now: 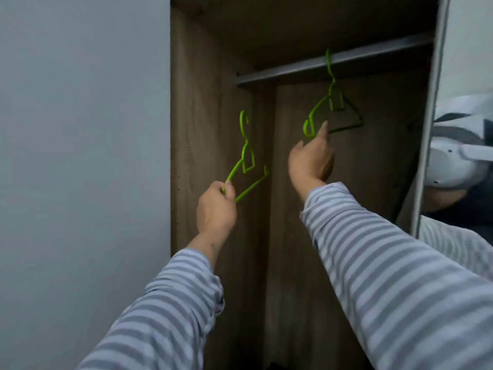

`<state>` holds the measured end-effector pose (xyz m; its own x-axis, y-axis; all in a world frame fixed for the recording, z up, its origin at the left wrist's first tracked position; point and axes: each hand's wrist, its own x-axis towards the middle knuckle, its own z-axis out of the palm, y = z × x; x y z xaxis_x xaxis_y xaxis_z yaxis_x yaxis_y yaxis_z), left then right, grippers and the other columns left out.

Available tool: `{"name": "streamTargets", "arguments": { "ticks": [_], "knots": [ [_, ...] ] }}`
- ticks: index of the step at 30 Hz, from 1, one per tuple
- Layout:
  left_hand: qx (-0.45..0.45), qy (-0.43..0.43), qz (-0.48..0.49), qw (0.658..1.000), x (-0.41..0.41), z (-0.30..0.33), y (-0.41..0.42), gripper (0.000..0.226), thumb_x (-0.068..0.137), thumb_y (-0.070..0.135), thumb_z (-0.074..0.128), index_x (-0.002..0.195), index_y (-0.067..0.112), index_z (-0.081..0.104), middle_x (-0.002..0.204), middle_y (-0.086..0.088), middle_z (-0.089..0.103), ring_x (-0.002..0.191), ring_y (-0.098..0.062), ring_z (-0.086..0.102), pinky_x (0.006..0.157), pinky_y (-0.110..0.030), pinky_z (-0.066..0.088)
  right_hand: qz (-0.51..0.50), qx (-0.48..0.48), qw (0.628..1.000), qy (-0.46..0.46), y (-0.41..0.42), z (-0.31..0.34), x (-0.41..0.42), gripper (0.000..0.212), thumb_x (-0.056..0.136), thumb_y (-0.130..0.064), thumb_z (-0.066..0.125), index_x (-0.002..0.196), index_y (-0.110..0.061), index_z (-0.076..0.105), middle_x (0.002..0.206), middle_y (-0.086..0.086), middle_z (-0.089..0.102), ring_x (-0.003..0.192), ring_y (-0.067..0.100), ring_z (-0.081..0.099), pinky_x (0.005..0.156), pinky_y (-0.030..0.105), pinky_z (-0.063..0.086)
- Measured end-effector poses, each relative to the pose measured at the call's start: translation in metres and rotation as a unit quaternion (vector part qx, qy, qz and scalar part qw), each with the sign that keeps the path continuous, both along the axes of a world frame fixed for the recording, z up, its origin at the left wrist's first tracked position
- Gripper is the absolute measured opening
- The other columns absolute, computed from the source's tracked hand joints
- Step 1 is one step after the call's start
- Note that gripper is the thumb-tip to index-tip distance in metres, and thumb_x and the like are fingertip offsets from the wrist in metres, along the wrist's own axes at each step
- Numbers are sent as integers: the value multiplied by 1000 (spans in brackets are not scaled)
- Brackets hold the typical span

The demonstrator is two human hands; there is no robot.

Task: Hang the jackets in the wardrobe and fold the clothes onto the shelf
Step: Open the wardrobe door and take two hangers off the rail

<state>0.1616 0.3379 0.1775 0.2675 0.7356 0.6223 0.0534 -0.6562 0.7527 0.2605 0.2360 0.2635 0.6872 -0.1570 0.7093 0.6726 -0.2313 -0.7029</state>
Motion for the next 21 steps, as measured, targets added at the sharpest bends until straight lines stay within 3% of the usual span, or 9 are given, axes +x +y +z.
{"name": "streamTargets", "arguments": {
  "ticks": [2, 4, 6, 8, 10, 12, 15, 17, 21],
  "knots": [
    [-9, 17, 18, 1000, -18, -14, -22, 29, 100, 34, 38, 80, 18, 50, 89, -15, 65, 91, -35, 59, 66, -30, 31, 56, -14, 997, 55, 1, -23, -11, 64, 92, -18, 54, 149, -7, 25, 144, 14, 46, 133, 30, 41, 106, 36, 33],
    [-11, 31, 36, 999, -37, -28, -41, 29, 100, 34, 38, 79, 17, 50, 87, -13, 63, 90, -34, 59, 66, -30, 32, 134, -70, 980, 128, 4, -45, -26, 50, 93, -22, 54, 138, -3, 43, 139, 17, 51, 130, 33, 45, 103, 36, 37],
    [-7, 40, 47, 998, -57, -43, -57, 30, 100, 33, 38, 75, 17, 47, 83, -12, 62, 88, -35, 59, 65, -31, 34, 213, -138, 953, 166, 6, -62, -48, 33, 94, -27, 53, 112, 1, 61, 128, 20, 59, 122, 34, 53, 95, 33, 42],
    [-3, 54, 53, 997, -78, -60, -71, 34, 100, 33, 38, 69, 20, 41, 79, -11, 59, 86, -36, 58, 64, -32, 33, 267, -171, 928, 196, 8, -76, -74, 44, 93, -34, 54, 111, 5, 65, 121, 20, 64, 116, 34, 58, 89, 32, 45],
    [-3, 73, 64, 995, -99, -76, -84, 35, 101, 33, 37, 69, 19, 42, 84, -16, 63, 87, -36, 59, 64, -34, 34, 308, -163, 909, 228, 13, -89, -95, 48, 89, -40, 57, 109, 2, 68, 113, 21, 68, 97, 31, 65, 86, 37, 50],
    [-2, 91, 77, 993, -123, -91, -96, 33, 101, 34, 35, 79, 14, 49, 88, -18, 65, 87, -37, 60, 64, -36, 35, 343, -146, 894, 248, 16, -103, -113, 46, 85, -42, 60, 101, -1, 71, 104, 21, 71, 78, 26, 59, 80, 40, 52],
    [3, 114, 98, 989, -164, -113, -116, 29, 101, 35, 34, 81, 18, 45, 86, -14, 64, 86, -36, 59, 62, -35, 33, 382, -149, 870, 273, 4, -113, -154, 27, 85, -34, 63, 81, -7, 69, 83, 14, 72, 71, 28, 66, 79, 41, 56],
    [9, 132, 113, 985, -194, -125, -132, 26, 101, 35, 34, 81, 20, 41, 86, -12, 62, 86, -34, 58, 62, -34, 31, 418, -146, 846, 296, -9, -118, -186, 22, 87, -19, 61, 66, -13, 57, 62, 9, 61, 56, 26, 62, 73, 42, 57],
    [28, 152, 126, 980, -260, -148, -164, 27, 102, 33, 32, 80, 19, 37, 86, -12, 56, 86, -33, 53, 68, -37, 34, 439, -154, 821, 330, -27, -129, -252, 26, 88, 3, 53, 66, -8, 46, 59, 12, 54, 51, 30, 60, 68, 49, 59]
  ]
}}
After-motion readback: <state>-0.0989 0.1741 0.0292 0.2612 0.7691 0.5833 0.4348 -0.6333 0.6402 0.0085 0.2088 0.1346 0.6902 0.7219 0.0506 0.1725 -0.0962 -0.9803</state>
